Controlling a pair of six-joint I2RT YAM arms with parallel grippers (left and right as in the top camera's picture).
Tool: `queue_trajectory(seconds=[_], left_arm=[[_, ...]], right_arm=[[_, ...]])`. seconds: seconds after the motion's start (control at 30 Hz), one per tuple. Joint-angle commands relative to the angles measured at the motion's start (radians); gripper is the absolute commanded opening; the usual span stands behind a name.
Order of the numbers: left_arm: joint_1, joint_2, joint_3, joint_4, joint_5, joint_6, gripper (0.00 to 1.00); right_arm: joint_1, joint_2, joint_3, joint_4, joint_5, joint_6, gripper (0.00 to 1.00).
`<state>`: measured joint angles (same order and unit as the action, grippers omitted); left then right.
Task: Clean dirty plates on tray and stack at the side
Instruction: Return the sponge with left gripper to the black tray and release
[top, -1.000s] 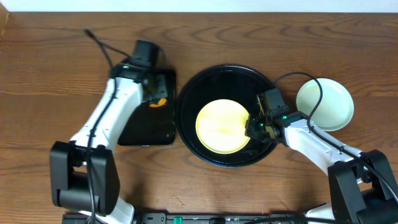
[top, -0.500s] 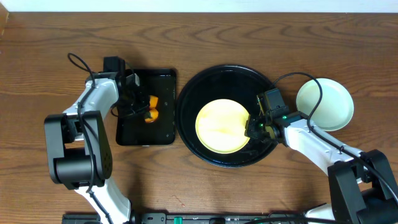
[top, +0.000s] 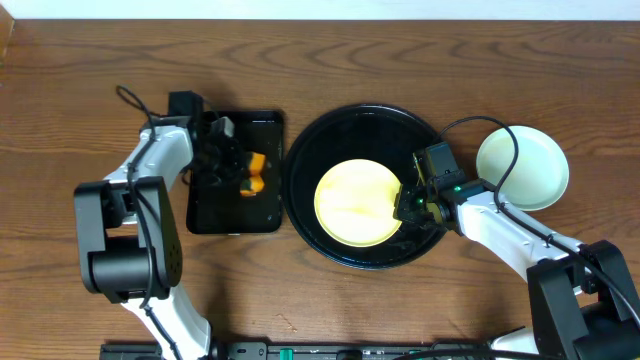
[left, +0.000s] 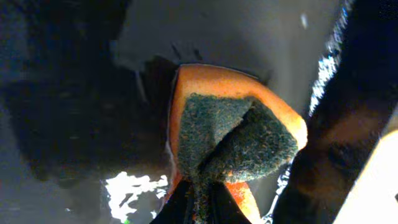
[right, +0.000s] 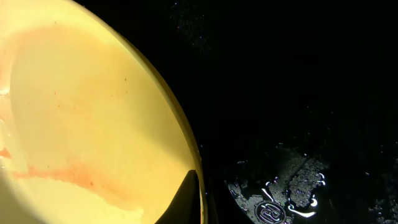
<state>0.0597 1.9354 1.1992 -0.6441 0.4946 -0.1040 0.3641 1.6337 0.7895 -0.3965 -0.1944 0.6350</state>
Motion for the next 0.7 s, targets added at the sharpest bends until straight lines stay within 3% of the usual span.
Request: queue_trajectory(seconds=[0.0,0.1,0.2,0.37,0.53,0.67], left_arm=[[-0.025,-0.023,-0.002,-0.005,-0.117,0.008,0.08],[-0.025,-0.093,-0.002,-0.023,-0.443,-0.182,0.07],[-0.025,-0.13,-0.002,-0.041,-0.542,-0.258,0.07],[-0.036,-0.129,-0.003,-0.059,-0.469,-0.296,0.07],[-0.087,-0.129,-0.003,-0.043,-0.254,-0.098,0.08],[-0.135,-0.126,-0.005,-0.051,-0.305,-0.056,0.07]], right_arm=[[-0.002,0.009,-0.007,-0.007,-0.006,-0.004,0.05],[-0.003,0.009,-0.007,-0.008,-0.006,-0.004,0.05],[-0.003,0.009,-0.007,-0.008,-0.006,-0.004,0.04],[-0.003,0.009,-0.007,-0.008,-0.006,-0.004,0.04],[-0.003,0.009,-0.007,-0.008,-0.006,-0.004,0.03],[-0.003,0.009,-0.007,-0.008,-0.006,-0.004,0.03]])
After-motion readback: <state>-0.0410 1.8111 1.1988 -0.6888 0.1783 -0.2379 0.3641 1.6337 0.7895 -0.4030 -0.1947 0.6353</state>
